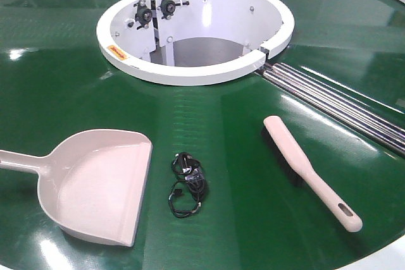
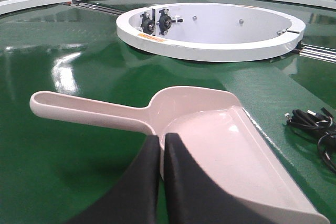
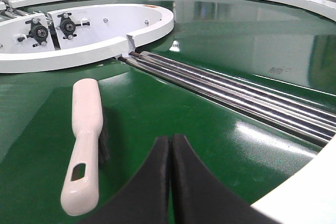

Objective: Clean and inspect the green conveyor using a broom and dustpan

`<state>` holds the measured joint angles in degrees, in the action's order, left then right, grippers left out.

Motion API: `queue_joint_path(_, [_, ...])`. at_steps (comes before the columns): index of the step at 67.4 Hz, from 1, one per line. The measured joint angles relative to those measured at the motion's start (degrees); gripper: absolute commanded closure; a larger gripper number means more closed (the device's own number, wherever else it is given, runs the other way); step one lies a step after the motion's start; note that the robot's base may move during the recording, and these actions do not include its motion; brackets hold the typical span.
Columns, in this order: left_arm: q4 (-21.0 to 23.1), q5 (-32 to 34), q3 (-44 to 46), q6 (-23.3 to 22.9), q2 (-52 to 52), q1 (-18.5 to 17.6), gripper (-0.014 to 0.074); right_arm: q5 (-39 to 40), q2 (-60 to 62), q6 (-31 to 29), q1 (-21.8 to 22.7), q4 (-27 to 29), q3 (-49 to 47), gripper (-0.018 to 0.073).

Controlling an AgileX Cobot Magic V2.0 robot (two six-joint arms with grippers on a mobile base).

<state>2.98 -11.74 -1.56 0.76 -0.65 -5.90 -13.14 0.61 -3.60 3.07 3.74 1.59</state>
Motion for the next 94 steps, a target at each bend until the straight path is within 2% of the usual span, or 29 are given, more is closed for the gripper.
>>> queue_joint_path(73, [0.0,0.67,0.0,0.0,0.0,0.0,0.0602,0.04,0.0,0.0,0.0,0.0,0.0,0.0568])
queue_joint_path(80, [0.0,6.98,0.0,0.0,0.0,0.0,0.0602,0.04,0.0,0.0,0.0,0.0,0.0,0.0568])
queue_joint_path(88, [0.36,23.98,0.0,-0.08,0.0,0.0,0.0602,0.04,0.0,0.0,0.0,0.0,0.0,0.0568])
queue_joint_path(94, [2.2,26.42,2.53,-0.08,0.0,0.0,0.0602,0.04,0.0,0.0,0.0,0.0,0.0,0.0568])
